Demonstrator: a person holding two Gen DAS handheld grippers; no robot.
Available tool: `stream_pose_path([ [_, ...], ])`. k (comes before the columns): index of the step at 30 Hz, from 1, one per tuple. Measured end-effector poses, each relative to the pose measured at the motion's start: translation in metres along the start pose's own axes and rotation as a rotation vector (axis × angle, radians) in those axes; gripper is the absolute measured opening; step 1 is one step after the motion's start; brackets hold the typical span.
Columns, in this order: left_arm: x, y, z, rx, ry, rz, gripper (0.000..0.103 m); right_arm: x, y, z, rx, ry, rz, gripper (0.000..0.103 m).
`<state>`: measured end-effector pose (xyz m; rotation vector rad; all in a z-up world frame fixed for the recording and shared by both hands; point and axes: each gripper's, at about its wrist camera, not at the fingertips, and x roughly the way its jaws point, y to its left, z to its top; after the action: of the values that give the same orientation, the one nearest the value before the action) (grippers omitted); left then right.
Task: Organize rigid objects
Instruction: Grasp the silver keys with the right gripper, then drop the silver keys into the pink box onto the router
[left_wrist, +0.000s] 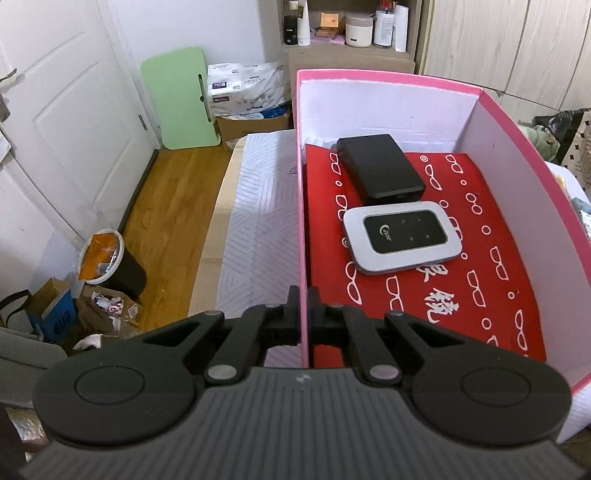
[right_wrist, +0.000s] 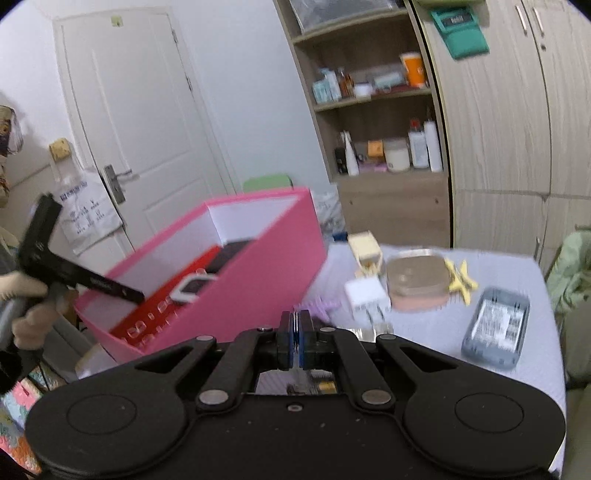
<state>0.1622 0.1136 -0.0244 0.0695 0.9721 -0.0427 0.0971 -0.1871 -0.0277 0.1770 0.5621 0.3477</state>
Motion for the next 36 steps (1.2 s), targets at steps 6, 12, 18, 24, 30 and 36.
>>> stream_pose_path([
  [6, 0.000, -0.001, 0.009, 0.007, 0.026, 0.000, 0.002, -0.012, 0.012, 0.018, -0.033, -0.046, 0.028, 0.004],
  [12, 0.002, 0.003, 0.017, 0.021, 0.088, -0.025, 0.003, -0.015, 0.022, 0.035, -0.049, -0.059, 0.055, 0.004],
  [18, 0.001, -0.005, 0.019, 0.085, 0.110, -0.006, 0.003, -0.017, 0.036, 0.058, -0.097, -0.097, 0.095, 0.004],
  [24, 0.004, -0.004, 0.025, 0.087, 0.128, -0.005, 0.004, -0.003, 0.056, 0.071, -0.134, -0.115, 0.182, 0.004],
  [30, 0.005, 0.000, 0.028, 0.069, 0.135, -0.024, 0.004, 0.022, 0.068, 0.077, -0.130, -0.083, 0.236, 0.004],
  [36, 0.011, -0.006, 0.040, 0.105, 0.143, 0.002, 0.004, 0.039, 0.074, 0.081, -0.122, -0.048, 0.260, 0.004],
])
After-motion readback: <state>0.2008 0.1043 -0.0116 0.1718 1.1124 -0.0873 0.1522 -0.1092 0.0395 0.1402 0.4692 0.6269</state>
